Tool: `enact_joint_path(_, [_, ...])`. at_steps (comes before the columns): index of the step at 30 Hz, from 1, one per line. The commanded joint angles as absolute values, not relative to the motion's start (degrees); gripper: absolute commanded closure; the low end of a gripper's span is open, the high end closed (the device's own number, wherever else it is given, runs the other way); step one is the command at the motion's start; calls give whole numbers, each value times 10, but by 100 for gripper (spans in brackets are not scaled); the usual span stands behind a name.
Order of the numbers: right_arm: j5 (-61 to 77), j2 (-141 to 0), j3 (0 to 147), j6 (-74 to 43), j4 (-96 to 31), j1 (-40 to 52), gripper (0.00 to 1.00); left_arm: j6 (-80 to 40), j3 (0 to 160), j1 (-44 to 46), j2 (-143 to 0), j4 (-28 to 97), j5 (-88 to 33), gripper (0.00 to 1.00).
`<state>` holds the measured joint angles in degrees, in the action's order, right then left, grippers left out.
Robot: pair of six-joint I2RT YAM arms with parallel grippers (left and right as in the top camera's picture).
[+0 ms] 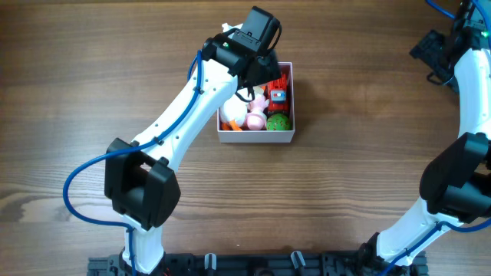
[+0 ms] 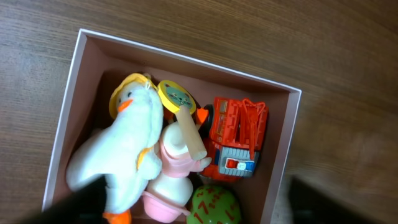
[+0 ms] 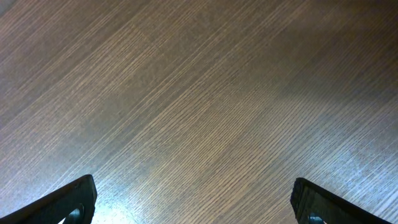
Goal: Pack container
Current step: 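Open the left gripper to release the rattle and lift away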
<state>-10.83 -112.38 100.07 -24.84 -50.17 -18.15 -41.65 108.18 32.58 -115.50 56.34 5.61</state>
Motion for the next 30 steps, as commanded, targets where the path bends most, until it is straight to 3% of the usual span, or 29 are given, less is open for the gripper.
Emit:
enact_joint_path(1, [-120, -1117, 998, -256, -501, -180, 0, -422, 1086, 311, -1142, 571, 66, 0])
enact_joint_path(18, [-120, -1117, 998, -256, -501, -180, 0, -423, 1086, 184, -966, 792, 65, 0])
enact_joint_path(26, [-120, -1117, 998, -256, -501, -180, 0, -433, 1086, 182, -853, 882, 112, 0])
enact_joint_path(30, [-120, -1117, 998, -256, -501, -180, 0, -510, 1079, 183, -787, 964, 163, 0])
